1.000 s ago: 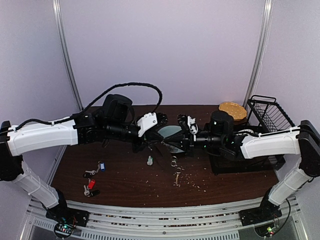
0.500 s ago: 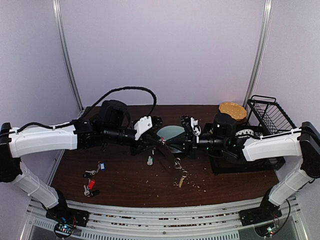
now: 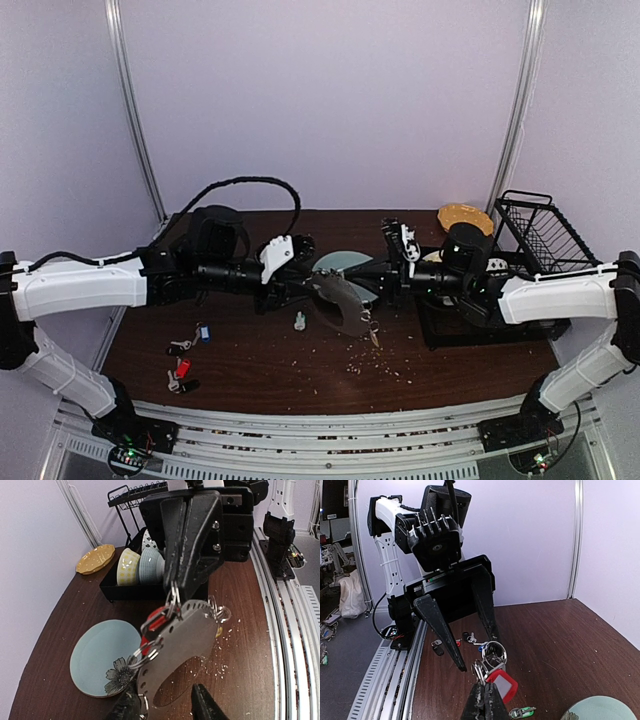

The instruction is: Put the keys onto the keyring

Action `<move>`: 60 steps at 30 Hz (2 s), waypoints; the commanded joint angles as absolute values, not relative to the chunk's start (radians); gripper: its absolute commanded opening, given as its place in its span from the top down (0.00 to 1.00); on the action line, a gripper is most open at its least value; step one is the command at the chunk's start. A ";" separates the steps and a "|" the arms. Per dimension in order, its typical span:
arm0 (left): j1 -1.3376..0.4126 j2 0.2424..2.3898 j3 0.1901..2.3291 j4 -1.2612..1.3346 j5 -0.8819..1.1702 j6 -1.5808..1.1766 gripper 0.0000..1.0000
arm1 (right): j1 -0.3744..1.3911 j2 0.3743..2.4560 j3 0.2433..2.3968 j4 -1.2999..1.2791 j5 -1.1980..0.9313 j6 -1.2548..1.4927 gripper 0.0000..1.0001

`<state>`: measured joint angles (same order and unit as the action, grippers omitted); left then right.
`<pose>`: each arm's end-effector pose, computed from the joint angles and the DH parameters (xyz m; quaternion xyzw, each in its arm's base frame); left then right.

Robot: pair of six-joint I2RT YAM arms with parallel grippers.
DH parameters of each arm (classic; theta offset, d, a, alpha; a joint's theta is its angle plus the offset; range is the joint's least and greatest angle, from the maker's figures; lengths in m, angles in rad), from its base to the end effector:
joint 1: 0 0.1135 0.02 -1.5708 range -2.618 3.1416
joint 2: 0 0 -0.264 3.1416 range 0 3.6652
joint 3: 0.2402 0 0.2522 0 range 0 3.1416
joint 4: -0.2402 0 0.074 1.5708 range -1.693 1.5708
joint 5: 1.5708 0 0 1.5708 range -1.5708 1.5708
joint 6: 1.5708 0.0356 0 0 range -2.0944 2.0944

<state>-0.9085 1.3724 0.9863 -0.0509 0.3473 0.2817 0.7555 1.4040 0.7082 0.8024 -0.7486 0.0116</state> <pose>0.1841 -0.2557 0.2902 0.5426 0.6360 -0.3017 0.4582 0.2033 0.2248 0.2735 -0.4794 0.4808 0.4857 0.5505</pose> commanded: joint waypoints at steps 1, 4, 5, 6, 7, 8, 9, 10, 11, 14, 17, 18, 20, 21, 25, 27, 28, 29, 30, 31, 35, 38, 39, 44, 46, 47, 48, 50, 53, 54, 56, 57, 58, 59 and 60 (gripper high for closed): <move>-0.898 1.351 0.976 0.017 0.383 0.286 0.62 | 0.742 1.360 0.713 0.847 -0.755 0.050 1.00; -0.896 1.343 0.972 0.027 0.381 0.290 0.60 | 0.741 1.339 0.721 0.820 -0.726 0.064 1.00; -0.894 1.340 0.970 0.031 0.372 0.293 0.59 | 0.741 1.332 0.725 0.800 -0.717 0.070 1.00; -0.890 1.335 0.964 0.037 0.367 0.296 0.59 | 0.741 1.324 0.729 0.779 -0.711 0.074 1.00; -0.883 1.331 0.957 0.047 0.365 0.295 0.59 | 0.741 1.315 0.733 0.756 -0.702 0.077 1.00; -0.878 1.326 0.951 0.055 0.366 0.292 0.58 | 0.742 1.302 0.735 0.712 -0.688 0.071 1.00; -0.873 1.321 0.945 0.064 0.365 0.288 0.58 | 0.744 1.286 0.735 0.666 -0.670 0.050 1.00; -0.867 1.316 0.939 0.071 0.363 0.282 0.58 | 0.750 1.268 0.734 0.602 -0.639 0.020 1.00; -0.863 1.313 0.933 0.081 0.355 0.278 0.57 | 0.759 1.250 0.734 0.540 -0.608 -0.012 1.00; -0.838 1.318 0.931 0.103 0.269 0.256 0.52 | 0.784 1.216 0.760 0.374 -0.561 -0.063 1.00; -0.806 1.329 0.951 0.097 0.135 0.214 0.50 | 0.822 1.186 0.794 0.209 -0.571 -0.083 1.00; -0.793 1.329 0.950 0.099 0.101 0.200 0.50 | 0.843 1.172 0.802 0.143 -0.561 -0.099 1.00; -0.768 1.324 0.943 0.103 0.078 0.180 0.49 | 0.859 1.138 0.800 0.069 -0.566 -0.081 1.00; -0.763 1.321 0.935 0.107 0.075 0.177 0.48 | 0.860 1.117 0.784 0.070 -0.571 -0.052 1.00; -0.759 1.317 0.915 0.128 0.080 0.171 0.48 | 0.859 1.079 0.680 0.181 -0.607 0.072 1.00; -0.759 1.323 0.918 0.123 0.087 0.170 0.47 | 0.858 1.128 0.661 0.204 -0.601 0.113 1.00; -0.760 1.326 0.922 0.115 0.088 0.171 0.47 | 0.858 1.165 0.659 0.216 -0.606 0.134 1.00; -0.759 1.330 0.926 0.107 0.084 0.171 0.47 | 0.858 1.206 0.660 0.230 -0.608 0.155 1.00; -0.760 1.333 0.929 0.099 0.078 0.170 0.47 | 0.858 1.243 0.665 0.236 -0.614 0.172 1.00; -0.759 1.333 0.929 0.095 0.075 0.170 0.47 | 0.857 1.281 0.671 0.237 -0.614 0.183 1.00; -0.759 1.334 0.928 0.093 0.077 0.170 0.47 | 0.847 1.401 0.740 0.182 -0.545 0.194 1.00; -0.759 1.343 0.935 0.087 0.076 0.171 0.47 | 0.847 1.492 0.811 0.131 -0.458 0.183 1.00; -0.758 1.345 0.936 0.085 0.072 0.172 0.47 | 0.848 1.524 0.833 0.117 -0.437 0.178 1.00; -0.758 1.359 0.938 0.084 0.068 0.166 0.47 | 0.854 1.675 0.936 0.115 -0.406 0.174 1.00; -0.758 1.365 0.940 0.078 0.066 0.165 0.47 | 0.855 1.722 0.976 0.099 -0.396 0.174 1.00; -0.758 1.367 0.940 0.076 0.065 0.163 0.47 | 0.855 1.741 0.993 0.083 -0.384 0.173 1.00; -0.758 1.367 0.941 0.074 0.063 0.164 0.47 | 0.855 1.752 1.007 0.072 -0.372 0.171 1.00; -0.758 1.368 0.939 0.079 0.060 0.167 0.47 | 0.854 1.759 1.024 0.063 -0.353 0.169 0.95; -0.756 1.373 0.942 0.081 0.059 0.168 0.47 | 0.856 1.734 1.051 0.048 -0.341 0.162 0.73; -0.756 1.374 0.942 0.081 0.059 0.169 0.47 | 0.855 1.717 1.061 0.043 -0.333 0.158 0.67; -0.755 1.376 0.940 0.081 0.055 0.166 0.46 | 0.854 1.678 1.089 0.025 -0.322 0.141 0.58; -0.754 1.376 0.938 0.082 0.051 0.167 0.46 | 0.852 1.654 1.104 0.019 -0.317 0.133 0.55; -0.753 1.376 0.935 0.085 0.050 0.167 0.46 | 0.846 1.632 1.114 0.014 -0.314 0.121 0.53; -0.751 1.376 0.933 0.090 0.047 0.166 0.46 | 0.836 1.608 1.120 0.010 -0.313 0.116 0.52; -0.751 1.377 0.932 0.093 0.043 0.165 0.46 | 0.820 1.585 1.123 0.005 -0.307 0.115 0.52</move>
